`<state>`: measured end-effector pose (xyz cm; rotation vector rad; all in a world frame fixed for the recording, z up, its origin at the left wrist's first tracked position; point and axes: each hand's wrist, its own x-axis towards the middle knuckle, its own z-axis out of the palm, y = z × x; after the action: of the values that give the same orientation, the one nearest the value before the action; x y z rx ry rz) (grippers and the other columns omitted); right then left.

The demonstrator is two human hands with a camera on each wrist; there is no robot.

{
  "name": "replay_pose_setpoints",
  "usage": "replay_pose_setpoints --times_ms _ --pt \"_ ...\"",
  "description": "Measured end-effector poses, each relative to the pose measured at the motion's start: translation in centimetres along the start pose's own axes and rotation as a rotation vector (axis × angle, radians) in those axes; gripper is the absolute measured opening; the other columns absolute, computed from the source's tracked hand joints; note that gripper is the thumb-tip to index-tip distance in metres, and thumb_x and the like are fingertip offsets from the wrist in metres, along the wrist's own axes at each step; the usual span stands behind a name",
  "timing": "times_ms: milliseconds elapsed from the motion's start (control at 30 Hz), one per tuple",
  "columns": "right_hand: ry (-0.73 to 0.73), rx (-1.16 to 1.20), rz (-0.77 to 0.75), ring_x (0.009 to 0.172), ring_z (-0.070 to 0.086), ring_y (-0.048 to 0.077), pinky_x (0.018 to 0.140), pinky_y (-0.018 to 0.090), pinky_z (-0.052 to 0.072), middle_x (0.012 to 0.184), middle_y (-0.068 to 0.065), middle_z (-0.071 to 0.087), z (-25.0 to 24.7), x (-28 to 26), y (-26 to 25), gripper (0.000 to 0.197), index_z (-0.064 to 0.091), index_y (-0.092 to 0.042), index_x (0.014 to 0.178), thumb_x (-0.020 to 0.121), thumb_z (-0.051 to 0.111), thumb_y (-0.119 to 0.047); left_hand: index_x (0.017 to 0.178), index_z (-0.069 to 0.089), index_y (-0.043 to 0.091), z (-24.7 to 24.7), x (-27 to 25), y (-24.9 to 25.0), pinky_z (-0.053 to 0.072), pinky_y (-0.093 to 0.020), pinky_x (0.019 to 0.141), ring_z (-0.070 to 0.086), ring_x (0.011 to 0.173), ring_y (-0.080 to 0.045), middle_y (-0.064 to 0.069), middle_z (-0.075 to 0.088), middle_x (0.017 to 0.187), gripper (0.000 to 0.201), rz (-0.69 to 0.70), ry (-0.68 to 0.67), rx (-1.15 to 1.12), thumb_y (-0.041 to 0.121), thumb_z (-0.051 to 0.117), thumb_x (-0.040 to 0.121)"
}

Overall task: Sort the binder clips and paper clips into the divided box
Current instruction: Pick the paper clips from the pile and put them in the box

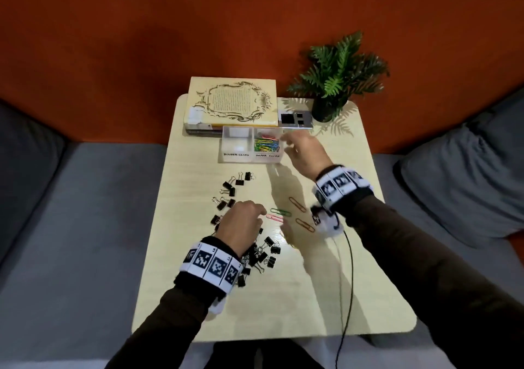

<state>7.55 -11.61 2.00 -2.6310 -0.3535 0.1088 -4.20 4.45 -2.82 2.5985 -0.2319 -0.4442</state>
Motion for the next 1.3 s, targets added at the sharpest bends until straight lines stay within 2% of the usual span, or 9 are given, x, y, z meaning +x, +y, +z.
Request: replay_pose_setpoints --times_ms 100,200,300,467,633,733,900,1067,1300 --pt "-0.239 -0.057 -0.057 0.109 0.055 0.033 0.092 0.046 0.048 0.122 0.017 0.057 2.8 -6.4 3.4 0.031 0.053 -0.012 0.119 0.09 0.046 -0.005 0.093 0.066 0.005 1.5 1.0 1.5 0.053 -0.04 0.074 0.062 0.091 -0.03 -0.013 0.065 0.096 0.021 0.117 -0.06 0.159 -0.004 0.048 0.086" --pt "-0.391 -0.13 -0.011 0.123 0.044 0.032 0.096 0.047 0.045 0.136 0.009 0.047 4.9 -10.4 5.5 0.036 0.045 -0.018 0.124 0.089 0.05 -0.019 0.097 0.064 0.005 2.4 2.3 2.6 0.05 -0.039 0.073 0.058 0.094 -0.03 -0.013 0.06 0.102 0.026 0.196 -0.108 0.234 -0.01 0.047 0.083" --pt "-0.312 -0.082 0.033 0.128 0.039 0.027 0.1 0.044 0.043 0.142 0.005 0.043 5.2 -12.8 5.6 0.037 0.046 -0.017 0.125 0.089 0.051 -0.023 0.105 0.066 0.009 2.9 3.3 2.6 0.056 -0.039 0.076 0.061 0.097 -0.029 -0.011 0.06 0.109 0.025 0.201 -0.156 0.29 -0.002 0.052 0.088" --pt "-0.179 0.079 0.115 0.112 0.046 0.032 0.093 0.043 0.045 0.126 0.011 0.054 6.8 -16.1 3.4 0.05 0.054 -0.006 0.115 0.074 0.072 -0.029 0.093 0.067 0.003 2.6 3.7 2.2 0.055 -0.035 0.071 0.061 0.096 -0.027 -0.01 0.063 0.104 0.01 0.162 -0.169 0.32 0.001 0.062 0.085" --pt "-0.03 0.146 0.139 0.089 0.055 0.034 0.072 0.036 0.048 0.097 0.018 0.063 8.7 -16.2 1.9 0.018 0.063 0.0 0.095 0.078 0.065 -0.005 0.097 0.068 0.005 2.1 3.8 2.7 0.05 -0.034 0.074 0.064 0.094 -0.029 -0.011 0.068 0.102 0.016 0.114 -0.166 0.312 0.001 0.057 0.086" --pt "0.011 0.123 0.159 0.081 0.059 0.033 0.066 0.034 0.049 0.087 0.018 0.064 8.9 -15.8 1.7 0.011 0.066 0.0 0.087 0.083 0.057 -0.003 0.095 0.063 0.003 1.8 3.6 3.0 0.047 -0.035 0.071 0.063 0.091 -0.033 -0.015 0.066 0.1 0.02 0.149 -0.163 0.358 -0.008 0.052 0.083" --pt "-0.065 0.074 0.257 0.079 0.057 0.034 0.067 0.037 0.045 0.087 0.018 0.061 7.8 -14.5 1.6 0.007 0.057 -0.001 0.086 0.082 0.052 -0.005 0.101 0.058 0.001 1.9 3.7 3.5 0.049 -0.038 0.071 0.064 0.092 -0.036 -0.018 0.063 0.099 0.02 0.171 -0.169 0.382 -0.009 0.05 0.086" --pt "-0.131 0.103 0.379 0.078 0.055 0.035 0.065 0.037 0.042 0.088 0.02 0.061 7.2 -13.7 1.4 0.007 0.048 -0.002 0.087 0.08 0.046 -0.002 0.1 0.058 -0.003 2.3 4.1 4.2 0.052 -0.039 0.077 0.063 0.097 -0.038 -0.022 0.063 0.106 0.02 0.086 -0.179 0.335 -0.012 0.048 0.085" --pt "-0.236 0.028 0.365 0.089 0.054 0.034 0.065 0.029 0.029 0.098 0.021 0.058 7.3 -13.5 1.7 0.011 0.041 -0.012 0.078 0.086 0.046 -0.007 0.104 0.058 -0.001 3.4 4.1 3.7 0.051 -0.037 0.078 0.059 0.101 -0.035 -0.018 0.057 0.112 0.025 0.04 -0.103 0.284 -0.012 0.048 0.084"
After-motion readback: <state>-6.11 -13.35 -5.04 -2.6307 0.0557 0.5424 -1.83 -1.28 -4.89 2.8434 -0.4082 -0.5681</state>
